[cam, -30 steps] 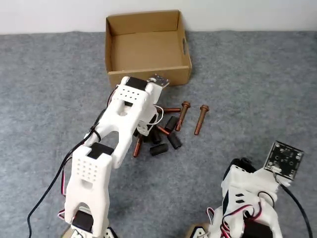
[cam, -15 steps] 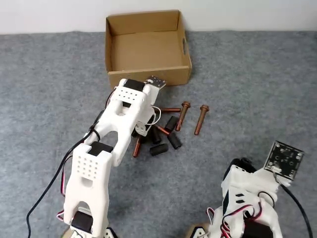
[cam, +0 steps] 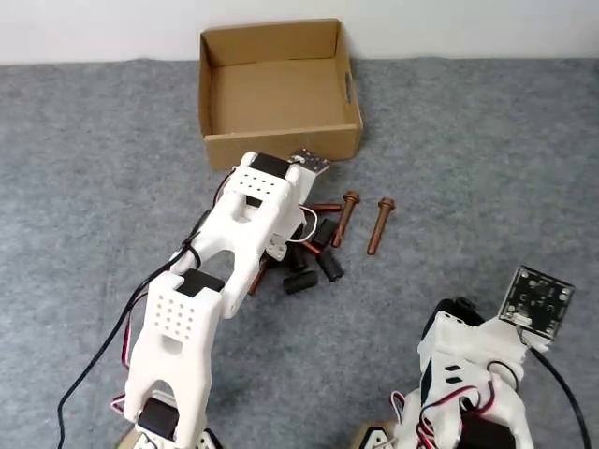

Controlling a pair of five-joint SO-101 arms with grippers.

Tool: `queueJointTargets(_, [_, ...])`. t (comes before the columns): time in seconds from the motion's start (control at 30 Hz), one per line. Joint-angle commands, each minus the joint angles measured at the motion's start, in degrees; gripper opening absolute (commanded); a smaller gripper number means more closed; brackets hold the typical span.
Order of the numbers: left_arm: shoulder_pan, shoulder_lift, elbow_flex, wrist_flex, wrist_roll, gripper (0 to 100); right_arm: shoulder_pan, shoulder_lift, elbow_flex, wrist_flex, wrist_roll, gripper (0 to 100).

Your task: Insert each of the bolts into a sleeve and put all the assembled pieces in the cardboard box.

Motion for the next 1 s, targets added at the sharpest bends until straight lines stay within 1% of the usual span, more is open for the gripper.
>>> queueJointTargets(0.0, [0.97, -2.73, -0.84, 2.46, -0.26, 0, 0.04, 0.31, -0.62, -1.27, 0.7, 0.8])
queueJointTargets(0.17, [1.05, -13.01, -0.75, 6.33, -0.26, 0, -0.04, 0.31, -1.05, -1.01, 0.79, 0.8])
queueJointTargets(0.27, [0.97, -19.43, 0.13, 8.97, -0.26, 0, -0.13, 0.31, -1.05, -1.01, 3.34, 0.8])
queueJointTargets(0.37, [0.97, -26.64, 7.25, 8.97, -0.09, 0, -0.13, 0.31, -1.14, -1.01, 6.51, 0.8])
queueJointTargets(0.47, [1.14, -34.46, 15.87, 8.79, 0.35, 0, -0.57, 0.31, -2.02, -1.1, 8.09, 0.8])
queueJointTargets(0.6, [0.62, -45.8, 25.8, 8.79, 4.92, 0, -4.7, 0.31, -2.29, -1.01, 8.53, 0.8])
queueJointTargets(0.67, [1.14, -51.69, 30.11, 8.79, 5.27, 0, -7.6, 0.31, -2.29, -1.27, 8.53, 0.8])
queueJointTargets(0.8, [1.58, -63.82, 35.74, 6.15, 5.27, 0, -12.44, 0.31, -2.29, -1.63, 8.44, 0.8])
queueJointTargets(0.97, [1.67, -77.1, 42.15, -1.49, 5.27, 0, -16.57, 0.31, -2.02, -2.15, 8.44, 0.8])
